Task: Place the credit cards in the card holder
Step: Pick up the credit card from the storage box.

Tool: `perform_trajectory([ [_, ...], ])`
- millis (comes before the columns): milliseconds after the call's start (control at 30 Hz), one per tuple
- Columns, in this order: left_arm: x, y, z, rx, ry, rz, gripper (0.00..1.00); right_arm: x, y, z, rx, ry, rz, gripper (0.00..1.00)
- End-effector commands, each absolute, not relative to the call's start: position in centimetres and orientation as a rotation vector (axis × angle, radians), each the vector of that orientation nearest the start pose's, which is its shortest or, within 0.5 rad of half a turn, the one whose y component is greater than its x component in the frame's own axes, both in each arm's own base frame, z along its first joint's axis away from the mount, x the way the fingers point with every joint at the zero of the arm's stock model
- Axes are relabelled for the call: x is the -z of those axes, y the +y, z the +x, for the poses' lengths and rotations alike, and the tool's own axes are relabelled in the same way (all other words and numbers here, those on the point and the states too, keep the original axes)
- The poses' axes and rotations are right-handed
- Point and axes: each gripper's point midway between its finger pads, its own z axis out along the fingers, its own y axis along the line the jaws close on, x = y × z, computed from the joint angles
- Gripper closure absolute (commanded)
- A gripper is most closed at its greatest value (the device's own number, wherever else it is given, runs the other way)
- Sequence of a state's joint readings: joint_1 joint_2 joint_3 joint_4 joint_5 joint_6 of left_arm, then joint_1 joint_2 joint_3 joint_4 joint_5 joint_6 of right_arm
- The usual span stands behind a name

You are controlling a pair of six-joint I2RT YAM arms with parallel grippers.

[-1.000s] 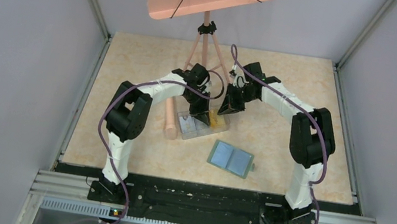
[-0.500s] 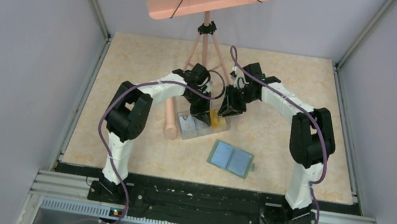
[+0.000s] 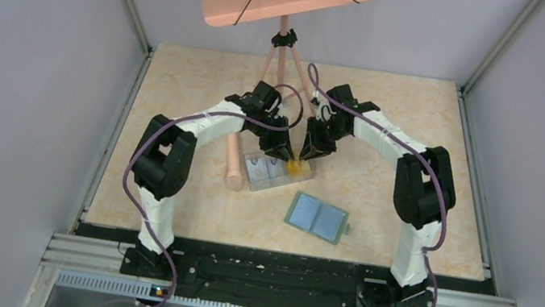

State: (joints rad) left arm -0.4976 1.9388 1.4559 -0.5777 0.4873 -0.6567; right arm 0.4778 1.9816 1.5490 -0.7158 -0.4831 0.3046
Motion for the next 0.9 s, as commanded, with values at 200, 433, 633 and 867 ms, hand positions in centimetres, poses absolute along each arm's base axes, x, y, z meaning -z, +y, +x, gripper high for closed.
perform_trajectory([
  [200, -9.0, -30.6, 34.8, 1.082, 2.761, -0.112, 0.65, -9.8, 27.5, 35.0, -0.765, 2.753, -0.414, 0.77],
  [433, -8.6, -30.2, 34.7, 1.04, 2.773, -0.12, 0.65, -9.5, 27.7, 34.9, -0.76, 2.761, -0.42, 0.76],
  [633, -8.2, -28.6, 34.5, 0.905, 2.799, -0.136, 0.64, -8.9, 27.9, 35.0, -0.723, 2.77, -0.45, 0.78],
  [867, -6.5, -28.2, 33.7, 0.871, 2.854, -0.164, 0.63, -7.3, 27.8, 34.9, -0.665, 2.812, -0.468, 0.85],
])
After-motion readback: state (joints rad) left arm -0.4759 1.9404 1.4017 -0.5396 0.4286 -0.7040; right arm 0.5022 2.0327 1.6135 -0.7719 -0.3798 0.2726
